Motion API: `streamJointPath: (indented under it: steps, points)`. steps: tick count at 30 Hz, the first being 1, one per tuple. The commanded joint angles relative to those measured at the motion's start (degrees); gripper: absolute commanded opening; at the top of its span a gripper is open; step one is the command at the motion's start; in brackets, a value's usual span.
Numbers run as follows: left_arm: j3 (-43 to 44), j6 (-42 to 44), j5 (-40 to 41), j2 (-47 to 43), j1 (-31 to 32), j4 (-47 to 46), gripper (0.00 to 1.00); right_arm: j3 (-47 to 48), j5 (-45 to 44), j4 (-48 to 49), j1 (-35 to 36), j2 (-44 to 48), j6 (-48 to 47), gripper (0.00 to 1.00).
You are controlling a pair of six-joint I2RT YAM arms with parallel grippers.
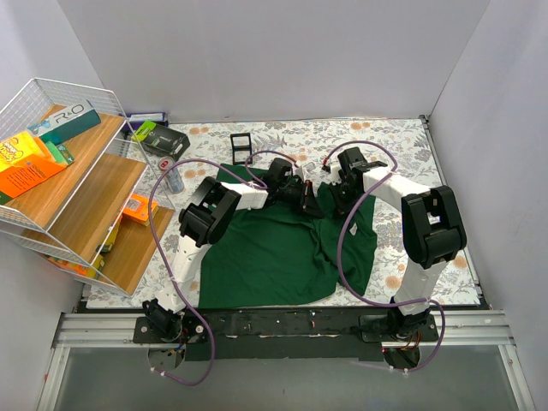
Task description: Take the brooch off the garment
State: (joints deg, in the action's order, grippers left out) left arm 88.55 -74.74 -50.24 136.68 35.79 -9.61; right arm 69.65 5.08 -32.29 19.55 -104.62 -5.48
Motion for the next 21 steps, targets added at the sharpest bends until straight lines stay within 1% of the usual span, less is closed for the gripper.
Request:
streamJointPath:
  steps: [1,18,21]
  points:
    - [-0.31,2.41,2.87,-2.82,-0.81,4.60,0.00,2.51,-0.95,-1.81,-0.04,2.84,-1.64,0.01]
    - [0.30,2.58,2.34,-2.47,-0.99,4.42,0.00,5.76,-1.22,-5.06,0.40,6.44,-6.57,0.01]
    - [0.39,2.67,1.73,-3.00,-1.07,3.63,0.00,8.21,-0.86,-6.46,0.31,7.32,-7.18,0.01]
